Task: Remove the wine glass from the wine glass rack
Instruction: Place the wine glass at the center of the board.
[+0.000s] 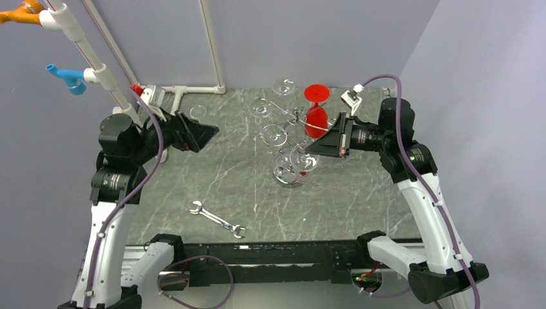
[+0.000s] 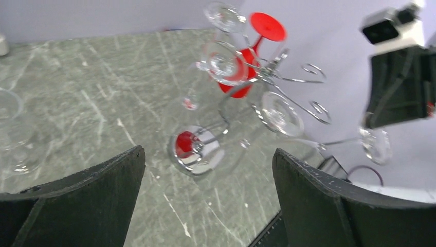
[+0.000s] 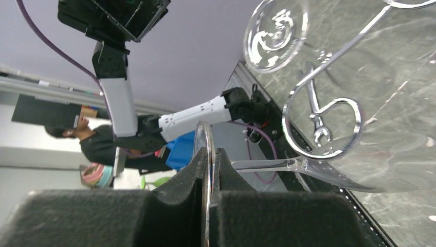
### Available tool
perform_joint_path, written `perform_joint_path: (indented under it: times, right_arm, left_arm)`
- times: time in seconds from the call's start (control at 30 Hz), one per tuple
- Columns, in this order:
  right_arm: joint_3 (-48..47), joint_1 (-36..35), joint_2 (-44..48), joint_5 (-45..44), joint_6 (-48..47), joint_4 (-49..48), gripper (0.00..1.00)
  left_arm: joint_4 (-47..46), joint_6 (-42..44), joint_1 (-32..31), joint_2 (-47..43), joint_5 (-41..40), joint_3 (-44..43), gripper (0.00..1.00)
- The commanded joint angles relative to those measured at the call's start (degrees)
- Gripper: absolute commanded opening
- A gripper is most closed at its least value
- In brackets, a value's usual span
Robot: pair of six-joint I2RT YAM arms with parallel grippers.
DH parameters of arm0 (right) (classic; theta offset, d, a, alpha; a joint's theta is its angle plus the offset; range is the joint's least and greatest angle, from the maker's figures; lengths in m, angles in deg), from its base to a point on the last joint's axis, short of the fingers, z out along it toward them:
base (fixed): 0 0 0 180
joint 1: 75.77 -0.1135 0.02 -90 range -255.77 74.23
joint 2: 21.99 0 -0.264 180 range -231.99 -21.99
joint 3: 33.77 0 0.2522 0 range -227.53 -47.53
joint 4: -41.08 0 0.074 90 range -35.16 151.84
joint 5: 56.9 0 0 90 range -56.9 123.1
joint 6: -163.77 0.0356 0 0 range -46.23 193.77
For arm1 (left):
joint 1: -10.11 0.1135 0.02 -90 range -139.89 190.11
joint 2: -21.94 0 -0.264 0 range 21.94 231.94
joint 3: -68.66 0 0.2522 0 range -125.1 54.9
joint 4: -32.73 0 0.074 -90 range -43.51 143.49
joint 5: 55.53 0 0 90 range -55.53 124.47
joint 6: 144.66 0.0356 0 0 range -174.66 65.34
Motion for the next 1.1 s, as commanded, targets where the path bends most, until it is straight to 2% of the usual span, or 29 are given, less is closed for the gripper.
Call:
perform_joint_path:
  times: [0.0,0.27,0.4,0.5,0.73,1.07]
  right_arm:
    - [-3.15,-4.07,-0.7,1.36,0.99,-4.27,0.0]
    - [-2.89,-12.22,-2.3,-0.62,4.59,-9.58,0.0]
    - [-1.69,-15.58,-3.41,-2.44,7.51,-13.65,0.0]
    - [-2.26,-19.54,-5.15,-4.46,8.23,-15.78,0.0]
    - [-8.48,-25.91,-10.61,-10.91,4.8,-12.61,0.0]
    - [-15.72,-30.32,-18.34,-17.09,2.24,-10.57,0.0]
  left_arm:
    - [2.17,-1.23,-1.42,-2.55,9.07,-2.76,0.96]
    - [3.12,-3.16,-4.16,-4.72,15.13,-3.3,0.93]
    - [-0.17,-5.47,-4.73,-5.73,21.04,-1.62,0.84]
    - [-3.55,-7.13,-5.06,-6.95,25.01,0.23,0.81]
    - [-5.82,-8.67,-5.83,-8.09,28.33,3.02,0.77]
    - [-5.94,-9.09,-7.49,-7.15,29.25,4.93,0.69]
